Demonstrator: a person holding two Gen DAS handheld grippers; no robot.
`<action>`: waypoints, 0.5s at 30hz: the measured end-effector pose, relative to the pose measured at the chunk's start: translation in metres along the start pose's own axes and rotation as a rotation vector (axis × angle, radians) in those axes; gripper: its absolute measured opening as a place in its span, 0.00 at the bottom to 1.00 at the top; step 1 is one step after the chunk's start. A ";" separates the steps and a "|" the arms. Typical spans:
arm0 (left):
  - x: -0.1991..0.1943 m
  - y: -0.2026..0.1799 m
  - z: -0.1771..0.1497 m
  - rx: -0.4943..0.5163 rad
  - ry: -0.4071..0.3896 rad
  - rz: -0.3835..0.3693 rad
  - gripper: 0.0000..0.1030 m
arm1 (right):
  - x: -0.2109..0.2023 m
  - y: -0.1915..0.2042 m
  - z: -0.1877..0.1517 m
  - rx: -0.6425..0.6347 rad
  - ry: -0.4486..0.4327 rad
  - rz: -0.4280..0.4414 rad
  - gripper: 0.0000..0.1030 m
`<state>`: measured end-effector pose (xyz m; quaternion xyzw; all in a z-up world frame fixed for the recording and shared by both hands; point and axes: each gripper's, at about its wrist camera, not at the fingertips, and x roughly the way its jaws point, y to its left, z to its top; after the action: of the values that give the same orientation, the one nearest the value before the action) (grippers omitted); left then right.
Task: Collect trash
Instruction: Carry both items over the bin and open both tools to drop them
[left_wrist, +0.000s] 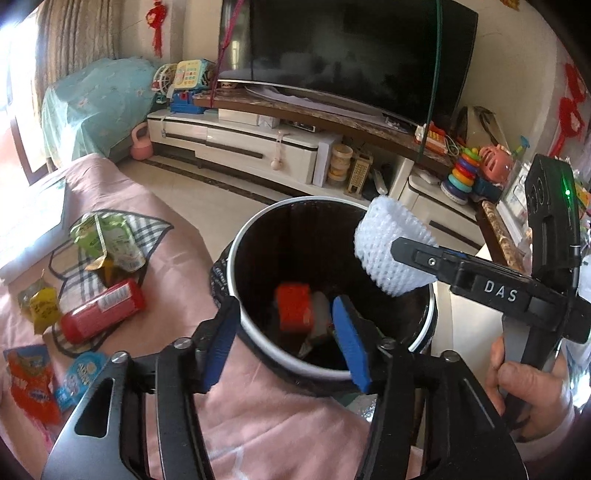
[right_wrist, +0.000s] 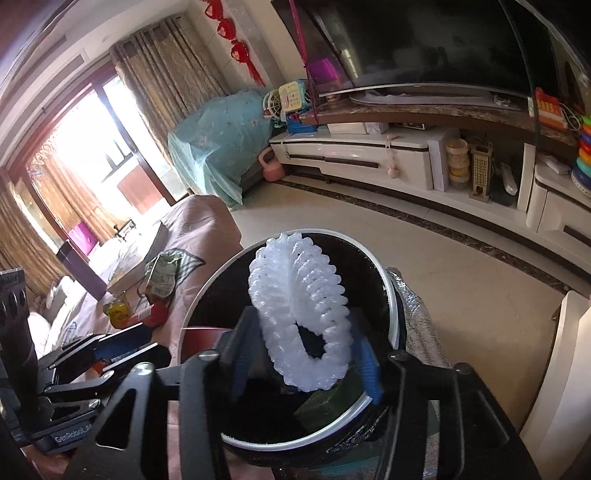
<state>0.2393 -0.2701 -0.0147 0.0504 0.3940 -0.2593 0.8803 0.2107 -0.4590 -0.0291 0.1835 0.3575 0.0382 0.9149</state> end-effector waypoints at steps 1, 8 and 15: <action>-0.003 0.002 -0.002 -0.008 -0.002 0.002 0.57 | -0.001 -0.001 0.000 0.003 -0.003 0.003 0.58; -0.032 0.030 -0.032 -0.105 -0.018 0.012 0.62 | -0.009 0.006 -0.006 0.007 -0.025 0.019 0.71; -0.059 0.062 -0.067 -0.199 -0.024 0.057 0.63 | -0.021 0.034 -0.025 -0.013 -0.040 0.063 0.79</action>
<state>0.1925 -0.1726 -0.0246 -0.0292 0.4057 -0.1941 0.8927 0.1810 -0.4241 -0.0205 0.1897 0.3327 0.0656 0.9214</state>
